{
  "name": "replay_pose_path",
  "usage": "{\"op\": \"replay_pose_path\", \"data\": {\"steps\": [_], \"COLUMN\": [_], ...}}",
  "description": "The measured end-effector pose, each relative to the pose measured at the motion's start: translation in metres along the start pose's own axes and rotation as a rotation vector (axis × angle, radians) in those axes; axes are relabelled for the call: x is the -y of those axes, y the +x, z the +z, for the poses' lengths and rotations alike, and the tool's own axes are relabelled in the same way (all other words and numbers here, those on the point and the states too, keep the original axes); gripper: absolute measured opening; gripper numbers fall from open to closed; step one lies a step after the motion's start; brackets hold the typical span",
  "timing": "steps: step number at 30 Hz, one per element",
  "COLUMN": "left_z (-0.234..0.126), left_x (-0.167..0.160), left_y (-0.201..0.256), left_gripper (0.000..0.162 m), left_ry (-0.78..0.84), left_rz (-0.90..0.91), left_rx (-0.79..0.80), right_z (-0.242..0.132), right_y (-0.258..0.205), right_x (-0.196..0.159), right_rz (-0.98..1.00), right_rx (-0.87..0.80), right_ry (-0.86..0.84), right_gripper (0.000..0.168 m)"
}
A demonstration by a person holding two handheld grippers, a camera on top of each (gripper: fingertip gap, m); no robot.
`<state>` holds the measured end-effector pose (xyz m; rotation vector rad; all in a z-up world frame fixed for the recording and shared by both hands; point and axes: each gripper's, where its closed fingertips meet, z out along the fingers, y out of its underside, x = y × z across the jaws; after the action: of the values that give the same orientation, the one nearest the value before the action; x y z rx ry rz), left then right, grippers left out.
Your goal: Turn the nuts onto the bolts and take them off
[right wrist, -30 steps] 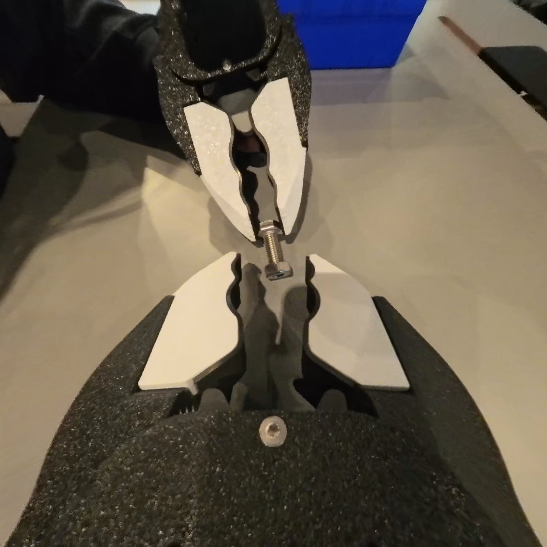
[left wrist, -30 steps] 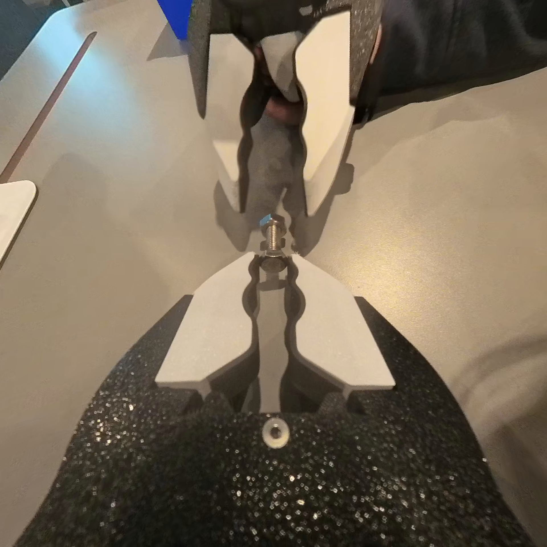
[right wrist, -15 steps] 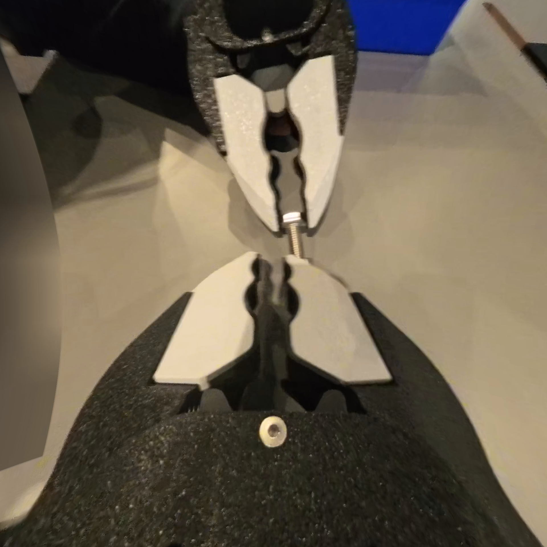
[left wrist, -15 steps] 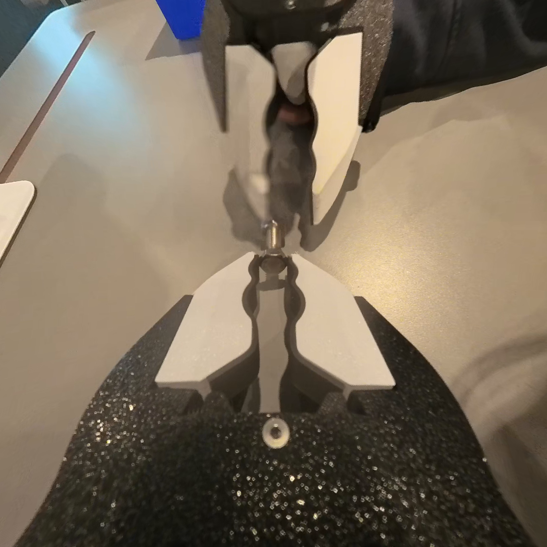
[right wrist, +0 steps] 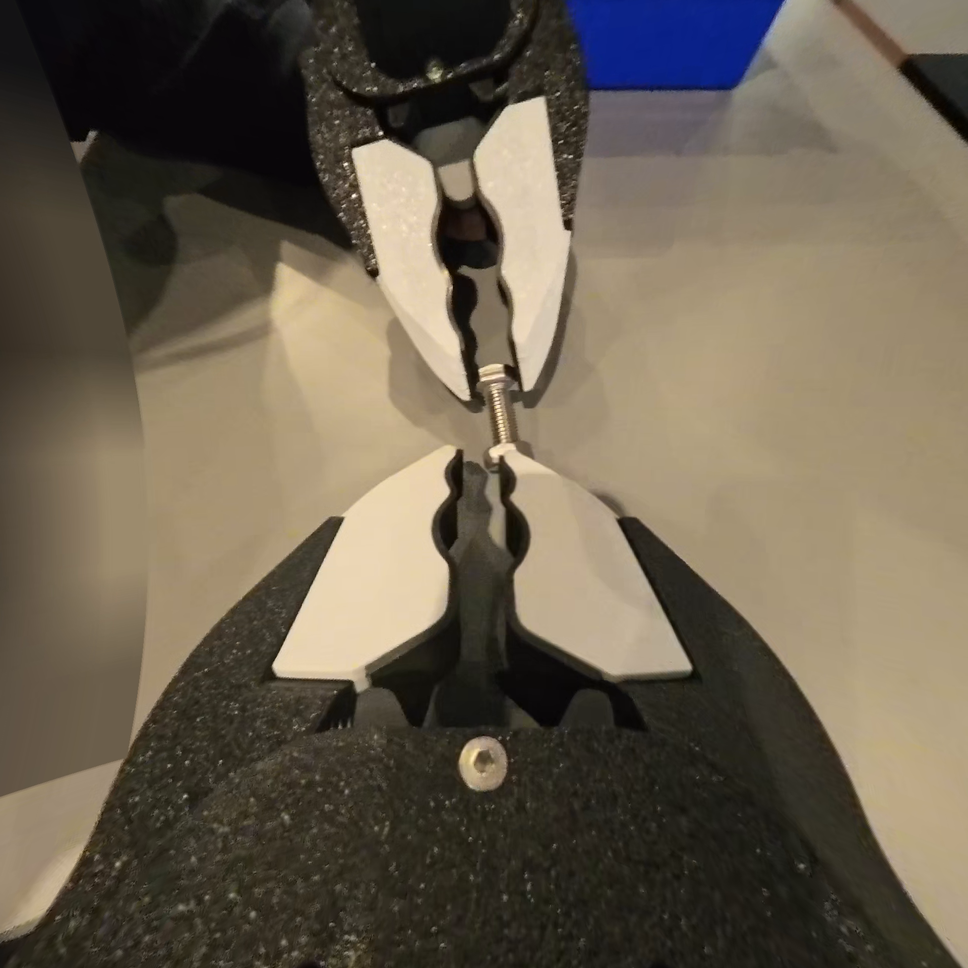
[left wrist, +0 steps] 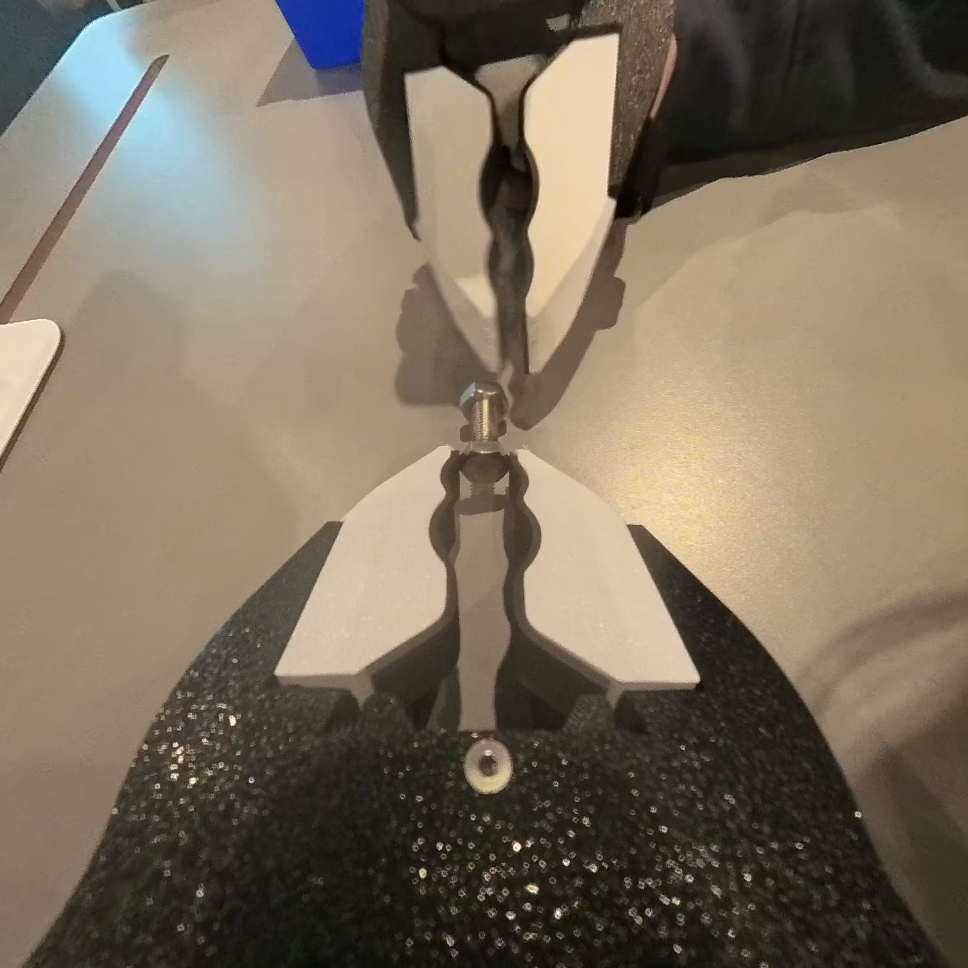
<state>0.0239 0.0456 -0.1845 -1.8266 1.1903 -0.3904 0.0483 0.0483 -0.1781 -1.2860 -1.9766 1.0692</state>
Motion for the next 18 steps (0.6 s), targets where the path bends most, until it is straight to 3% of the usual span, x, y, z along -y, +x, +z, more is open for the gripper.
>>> {"op": "replay_pose_path", "data": {"steps": [5,10,14,18], "left_z": [0.0,0.0,-0.001,-0.001], "left_x": [0.0,0.001,0.001,0.002], "left_y": [0.0,0.0,0.0,0.0], "left_gripper": [0.017,0.017,0.017,0.017], "left_ry": [0.002,0.006,0.013,0.018], "left_rz": [0.005,0.014,0.03,0.044], "left_rx": [0.004,0.013,0.023,0.03], "right_z": [0.006,0.001,0.001,0.004], "right_y": [0.008,-0.008,0.003,-0.006], "right_x": [-0.003,0.0,0.005,0.001], "right_rz": [-0.045,-0.038,-0.051,-0.076], "right_rx": [-0.068,0.044,-0.033,0.012], "right_ry": [-0.04,-0.003,0.027,-0.006], "right_gripper": [0.029,0.005,0.029,0.009]}}
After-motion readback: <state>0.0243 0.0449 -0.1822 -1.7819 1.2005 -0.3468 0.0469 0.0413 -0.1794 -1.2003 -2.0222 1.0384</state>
